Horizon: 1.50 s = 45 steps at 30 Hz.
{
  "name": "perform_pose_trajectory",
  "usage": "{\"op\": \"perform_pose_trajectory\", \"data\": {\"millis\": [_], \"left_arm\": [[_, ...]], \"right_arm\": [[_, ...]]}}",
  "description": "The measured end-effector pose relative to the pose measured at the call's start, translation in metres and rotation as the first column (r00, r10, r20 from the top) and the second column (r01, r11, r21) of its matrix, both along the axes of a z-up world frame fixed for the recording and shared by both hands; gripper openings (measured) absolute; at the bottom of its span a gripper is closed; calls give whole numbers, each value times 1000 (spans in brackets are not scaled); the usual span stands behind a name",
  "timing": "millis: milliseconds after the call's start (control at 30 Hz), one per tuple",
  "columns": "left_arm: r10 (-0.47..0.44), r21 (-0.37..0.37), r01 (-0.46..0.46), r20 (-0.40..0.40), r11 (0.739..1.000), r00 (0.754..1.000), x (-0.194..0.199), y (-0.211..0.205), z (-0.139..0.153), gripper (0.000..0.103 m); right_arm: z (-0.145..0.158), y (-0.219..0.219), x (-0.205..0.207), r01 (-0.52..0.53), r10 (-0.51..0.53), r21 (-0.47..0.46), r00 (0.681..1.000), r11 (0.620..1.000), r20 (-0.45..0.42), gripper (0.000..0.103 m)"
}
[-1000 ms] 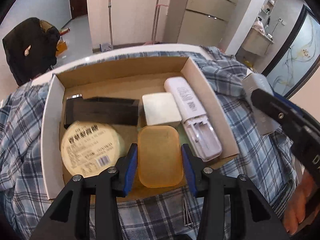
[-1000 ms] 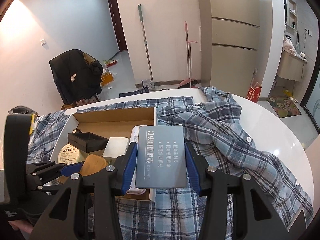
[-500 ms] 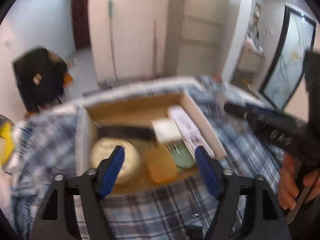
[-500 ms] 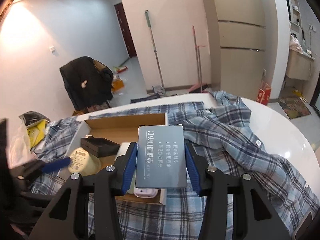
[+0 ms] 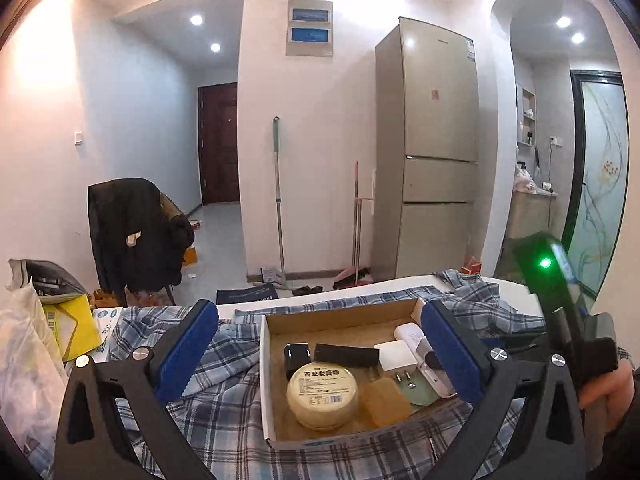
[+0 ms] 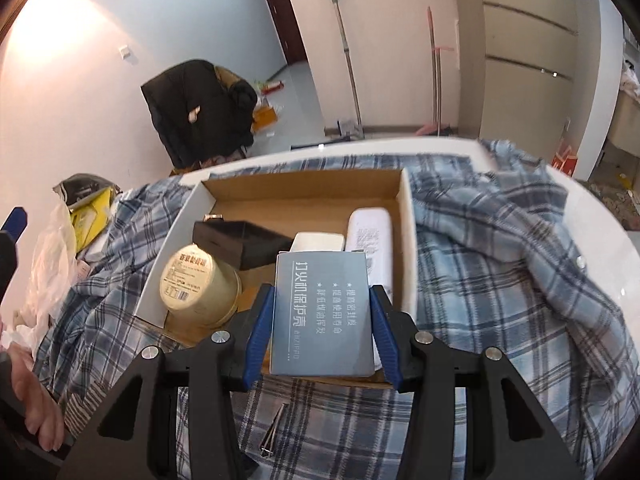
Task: Organize rigid objects
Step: 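Lower the grey card into the box and open the right gripper, then grasp the small black block on the shirt with the left gripper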
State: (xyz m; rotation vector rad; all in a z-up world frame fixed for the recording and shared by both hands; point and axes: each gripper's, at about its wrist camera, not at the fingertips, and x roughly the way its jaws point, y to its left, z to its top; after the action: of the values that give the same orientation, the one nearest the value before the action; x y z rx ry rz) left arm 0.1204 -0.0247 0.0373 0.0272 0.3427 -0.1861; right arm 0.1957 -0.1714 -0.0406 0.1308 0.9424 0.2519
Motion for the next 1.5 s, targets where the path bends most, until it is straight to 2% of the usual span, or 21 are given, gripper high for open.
{"op": "perform_pose_trajectory", "data": {"millis": [167,400,467,500,533,733,933,1067,1133,1200,1233,1300,1433,1500], "left_arm": [[2,11,-3,24,1000,1000,-9,2,-2,103],[-4,-5,4,14,1000,1000,-8,5,-2,103],[1,-2,-1,13,1000,1000,-8,6,-2,103],[2,-3,-2,11,1000,1000,-8,6,-2,103],[3,-5,-2,9,1000,1000,-8,7,-2,103],[13,-25,-12,31,1000,999,-19,11,8,103],[21,-32,-19,77,999,997,-47,12,20,103],[24,-3,-24,83,1000,996,-69,8,19,103],[8,-4,-7,60,1000,998,-76,7,15,103],[-28,-12,28,-4,1000,1000,-79,5,7,103],[-49,-16,49,-62,999,997,-79,2,1,103],[-112,-30,109,-148,994,983,-79,-5,-9,103],[-151,5,156,-232,988,961,-80,-20,-26,103],[-174,9,185,-295,983,939,-75,-29,-36,99]], "right_arm": [[-15,11,7,-22,22,-6,998,1000,-62,46],[-25,22,14,-40,41,7,995,999,-95,46],[-25,21,14,-30,30,1,996,1000,-88,51],[-24,19,13,-23,23,1,996,1000,-83,57],[-20,16,12,-14,15,8,997,1000,-75,61],[15,-1,-6,19,-20,13,999,1000,27,62],[53,-12,-52,33,-30,-17,984,999,176,67],[66,-20,-85,59,-56,-4,969,998,240,72],[69,-25,-97,69,-67,-2,964,998,258,74],[70,-29,-109,79,-75,-4,957,997,279,75],[69,-29,-114,84,-77,-13,953,996,293,76],[68,-30,-124,102,-84,-38,942,994,324,77],[63,-35,-135,138,-101,-78,925,987,365,80],[59,-39,-137,146,-109,-75,922,986,371,80]]}}
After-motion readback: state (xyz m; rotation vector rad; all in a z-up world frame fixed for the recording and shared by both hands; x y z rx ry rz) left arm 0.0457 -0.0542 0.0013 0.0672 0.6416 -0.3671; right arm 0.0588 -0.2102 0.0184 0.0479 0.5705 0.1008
